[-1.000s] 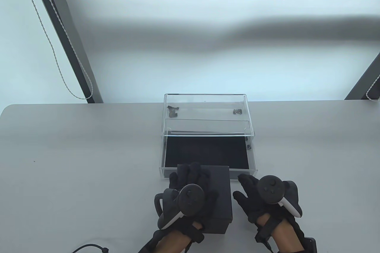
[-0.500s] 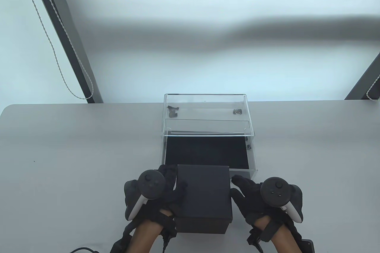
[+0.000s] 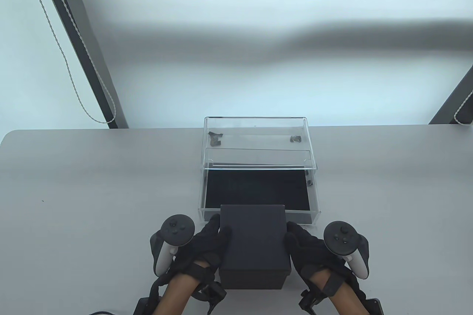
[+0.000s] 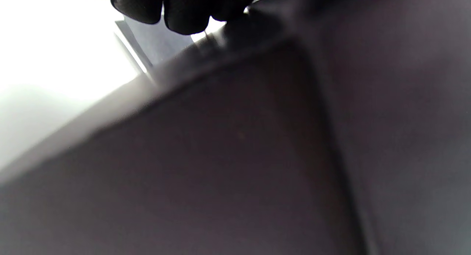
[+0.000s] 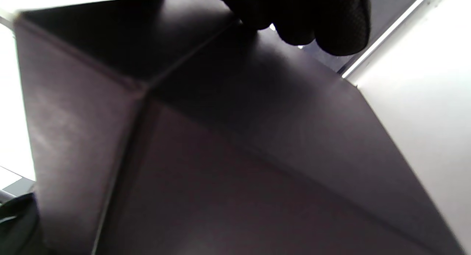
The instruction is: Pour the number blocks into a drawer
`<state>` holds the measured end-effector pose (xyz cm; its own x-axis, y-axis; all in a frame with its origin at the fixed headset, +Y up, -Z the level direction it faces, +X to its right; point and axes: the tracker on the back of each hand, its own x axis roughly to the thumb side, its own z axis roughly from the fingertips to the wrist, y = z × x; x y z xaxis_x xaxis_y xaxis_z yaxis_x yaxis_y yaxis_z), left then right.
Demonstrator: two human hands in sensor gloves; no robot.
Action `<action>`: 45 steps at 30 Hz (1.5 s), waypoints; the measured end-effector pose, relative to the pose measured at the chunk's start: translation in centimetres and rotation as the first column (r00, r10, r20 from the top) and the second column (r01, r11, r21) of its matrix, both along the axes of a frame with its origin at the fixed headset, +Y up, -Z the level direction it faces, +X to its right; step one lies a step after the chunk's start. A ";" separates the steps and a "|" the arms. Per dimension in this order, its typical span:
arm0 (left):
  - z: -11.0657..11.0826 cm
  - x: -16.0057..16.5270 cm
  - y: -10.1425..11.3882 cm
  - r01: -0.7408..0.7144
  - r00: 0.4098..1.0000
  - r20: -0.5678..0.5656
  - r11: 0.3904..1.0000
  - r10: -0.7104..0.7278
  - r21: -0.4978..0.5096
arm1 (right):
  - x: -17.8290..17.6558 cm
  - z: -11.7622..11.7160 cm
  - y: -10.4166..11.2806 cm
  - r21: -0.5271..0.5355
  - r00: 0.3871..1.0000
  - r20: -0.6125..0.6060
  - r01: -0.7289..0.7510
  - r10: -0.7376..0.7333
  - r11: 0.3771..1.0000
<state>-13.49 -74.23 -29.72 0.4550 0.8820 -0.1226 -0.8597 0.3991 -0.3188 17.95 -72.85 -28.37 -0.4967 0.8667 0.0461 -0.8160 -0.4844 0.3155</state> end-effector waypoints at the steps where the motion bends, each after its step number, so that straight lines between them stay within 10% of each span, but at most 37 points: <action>1: 0.0 0.0 -0.2 -0.019 1.000 0.001 1.000 0.019 -0.002 | 0.0 0.1 -0.2 -0.009 1.000 0.001 0.021 -0.021 1.000; 25: 0.5 1.1 -0.7 -0.180 0.979 -0.081 0.980 0.186 0.080 | -0.5 0.2 -1.8 -0.124 0.954 -0.015 0.294 -0.298 0.948; 45: 1.5 1.3 3.4 -0.478 0.878 0.084 0.861 0.471 0.172 | -1.0 1.4 1.5 0.133 0.942 -0.039 0.334 -0.332 0.933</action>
<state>-12.17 -70.82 -28.25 -0.0236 0.9973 0.0694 -0.9487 -0.0004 -0.3162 16.97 -71.31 -27.02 -0.1788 0.9673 0.1800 -0.9334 -0.2246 0.2798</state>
